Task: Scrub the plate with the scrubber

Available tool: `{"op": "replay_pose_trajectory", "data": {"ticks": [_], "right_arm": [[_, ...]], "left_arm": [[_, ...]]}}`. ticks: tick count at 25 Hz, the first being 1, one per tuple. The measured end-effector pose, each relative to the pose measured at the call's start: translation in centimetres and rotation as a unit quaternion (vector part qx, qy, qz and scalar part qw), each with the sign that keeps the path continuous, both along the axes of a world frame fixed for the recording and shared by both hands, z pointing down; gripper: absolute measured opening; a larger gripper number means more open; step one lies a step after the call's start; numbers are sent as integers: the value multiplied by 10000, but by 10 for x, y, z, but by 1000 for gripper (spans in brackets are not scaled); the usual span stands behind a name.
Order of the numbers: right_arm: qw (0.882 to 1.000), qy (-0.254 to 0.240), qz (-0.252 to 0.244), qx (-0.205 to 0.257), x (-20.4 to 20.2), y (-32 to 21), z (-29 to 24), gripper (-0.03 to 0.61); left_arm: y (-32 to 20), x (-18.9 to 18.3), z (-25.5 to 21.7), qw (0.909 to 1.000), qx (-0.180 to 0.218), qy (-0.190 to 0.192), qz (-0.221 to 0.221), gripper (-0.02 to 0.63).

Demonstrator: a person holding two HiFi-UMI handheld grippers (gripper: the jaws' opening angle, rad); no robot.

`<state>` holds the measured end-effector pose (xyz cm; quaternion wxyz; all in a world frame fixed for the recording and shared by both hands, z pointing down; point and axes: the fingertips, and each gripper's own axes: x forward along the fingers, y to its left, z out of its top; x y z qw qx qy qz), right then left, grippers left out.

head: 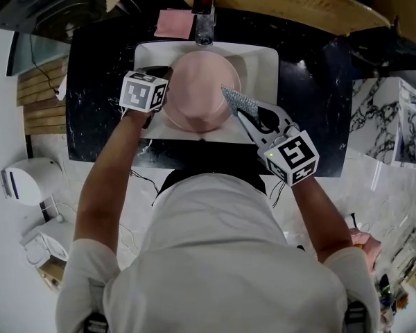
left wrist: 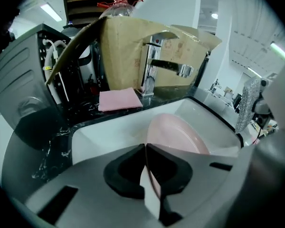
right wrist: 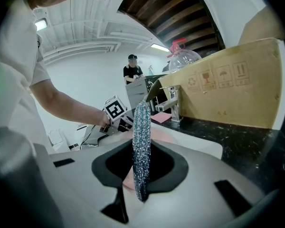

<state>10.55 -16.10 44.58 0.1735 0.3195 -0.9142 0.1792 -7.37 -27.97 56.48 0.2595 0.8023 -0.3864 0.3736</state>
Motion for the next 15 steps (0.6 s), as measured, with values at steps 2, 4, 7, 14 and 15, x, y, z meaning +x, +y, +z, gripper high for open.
{"op": "replay_pose_trajectory", "data": {"ticks": [2, 4, 7, 14, 15], "right_arm": [[10000, 1, -2, 69, -6, 0, -4, 77], [9999, 3, 11, 138, -12, 1, -7, 77], [9995, 112, 1, 279, -22, 0, -10, 77], [9967, 576, -24, 569, -41, -8, -6, 77], [9959, 671, -14, 610, -42, -10, -5, 77]], "left_arm": [[6, -5, -16, 9999, 14, 18, -108, 11], [11, -10, -29, 9997, 66, 92, -214, 11], [18, -17, -49, 9988, 202, 281, -351, 11], [42, -35, -78, 9931, 317, 769, -821, 12], [45, -37, -82, 9923, 335, 810, -876, 12]]}}
